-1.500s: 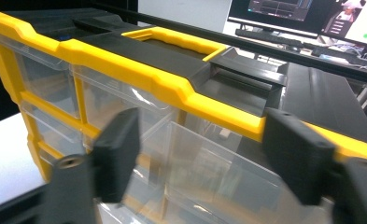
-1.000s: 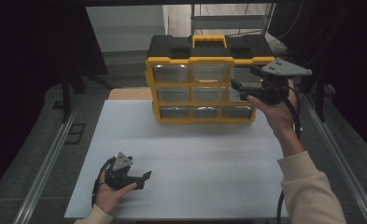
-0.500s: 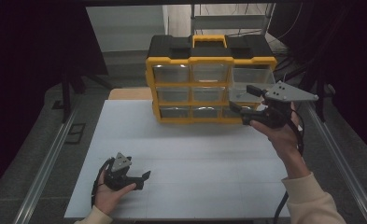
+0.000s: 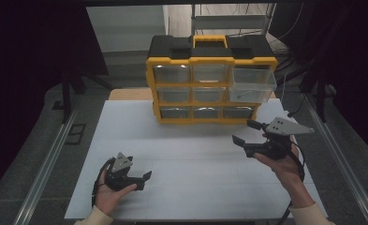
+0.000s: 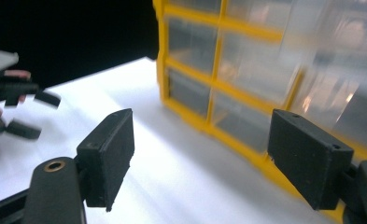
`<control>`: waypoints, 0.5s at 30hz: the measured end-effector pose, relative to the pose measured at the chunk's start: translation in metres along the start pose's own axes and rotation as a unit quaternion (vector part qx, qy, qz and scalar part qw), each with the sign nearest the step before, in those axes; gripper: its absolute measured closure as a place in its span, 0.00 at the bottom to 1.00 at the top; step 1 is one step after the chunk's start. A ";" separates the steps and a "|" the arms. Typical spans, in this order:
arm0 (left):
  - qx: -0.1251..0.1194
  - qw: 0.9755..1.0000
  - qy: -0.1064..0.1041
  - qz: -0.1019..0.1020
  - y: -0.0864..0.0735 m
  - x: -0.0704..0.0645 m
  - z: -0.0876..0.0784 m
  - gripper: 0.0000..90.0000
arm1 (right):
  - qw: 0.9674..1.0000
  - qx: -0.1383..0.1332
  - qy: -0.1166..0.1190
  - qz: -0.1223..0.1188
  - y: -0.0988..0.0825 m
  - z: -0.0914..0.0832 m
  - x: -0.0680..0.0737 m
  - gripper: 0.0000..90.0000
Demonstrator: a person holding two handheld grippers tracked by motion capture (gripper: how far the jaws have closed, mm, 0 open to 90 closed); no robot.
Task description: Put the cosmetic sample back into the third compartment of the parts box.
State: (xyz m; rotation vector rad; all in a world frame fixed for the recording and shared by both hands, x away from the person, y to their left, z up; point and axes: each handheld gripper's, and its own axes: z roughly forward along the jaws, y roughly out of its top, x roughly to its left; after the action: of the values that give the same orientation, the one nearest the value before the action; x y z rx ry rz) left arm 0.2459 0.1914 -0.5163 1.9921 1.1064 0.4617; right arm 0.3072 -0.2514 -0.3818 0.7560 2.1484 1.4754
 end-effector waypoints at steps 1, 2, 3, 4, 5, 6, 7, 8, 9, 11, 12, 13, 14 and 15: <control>0.000 1.000 0.001 0.001 0.000 0.000 0.000 0.08 | 1.000 0.007 0.000 0.005 -0.006 0.000 0.000 0.26; 0.000 1.000 0.001 0.002 0.000 0.000 0.000 0.08 | 1.000 0.012 0.002 0.008 -0.013 0.001 0.000 0.26; 0.000 1.000 0.001 0.001 0.000 0.000 -0.001 0.08 | 1.000 0.016 0.003 0.010 -0.019 0.001 0.001 0.26; -0.001 1.000 0.001 0.000 0.000 0.000 -0.001 0.08 | 1.000 0.022 0.004 0.015 -0.024 0.001 0.001 0.26; -0.001 1.000 0.001 0.002 0.000 0.001 -0.001 0.08 | 1.000 0.025 0.005 0.017 -0.029 0.001 0.001 0.26; 0.000 1.000 0.001 0.004 0.000 0.001 -0.002 0.08 | 0.999 0.029 0.006 0.021 -0.035 0.000 0.002 0.26; 0.000 1.000 0.001 0.004 0.000 0.001 -0.002 0.08 | 0.999 0.032 0.006 0.023 -0.038 -0.001 0.002 0.26; -0.002 1.000 0.001 0.004 0.000 0.001 -0.002 0.08 | 0.999 0.035 0.002 0.028 -0.045 -0.002 0.004 0.26; -0.003 1.000 0.000 0.004 0.000 0.000 -0.002 0.08 | 0.999 0.038 0.000 0.033 -0.050 -0.003 0.004 0.26; -0.005 1.000 0.000 0.005 0.001 0.000 -0.002 0.08 | 0.998 0.042 -0.001 0.039 -0.059 -0.005 0.006 0.26; -0.005 1.000 -0.001 0.005 0.001 -0.001 -0.002 0.08 | 0.998 0.044 -0.002 0.041 -0.064 -0.005 0.006 0.26; -0.006 1.000 -0.001 0.006 0.001 -0.001 -0.003 0.08 | 0.998 0.047 -0.002 0.046 -0.068 -0.006 0.006 0.26; -0.006 1.000 -0.001 0.007 0.001 -0.001 -0.003 0.08 | 0.998 0.050 -0.003 0.049 -0.073 -0.006 0.006 0.27; -0.007 1.000 -0.001 0.007 0.001 -0.001 -0.003 0.09 | 0.997 0.054 -0.004 0.050 -0.077 -0.007 0.006 0.26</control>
State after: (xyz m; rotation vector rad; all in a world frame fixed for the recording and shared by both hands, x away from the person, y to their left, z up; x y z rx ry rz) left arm 0.2441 0.1921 -0.5138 1.9892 1.0861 0.4718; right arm 0.2832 -0.2749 -0.4522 0.9183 2.2272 1.4111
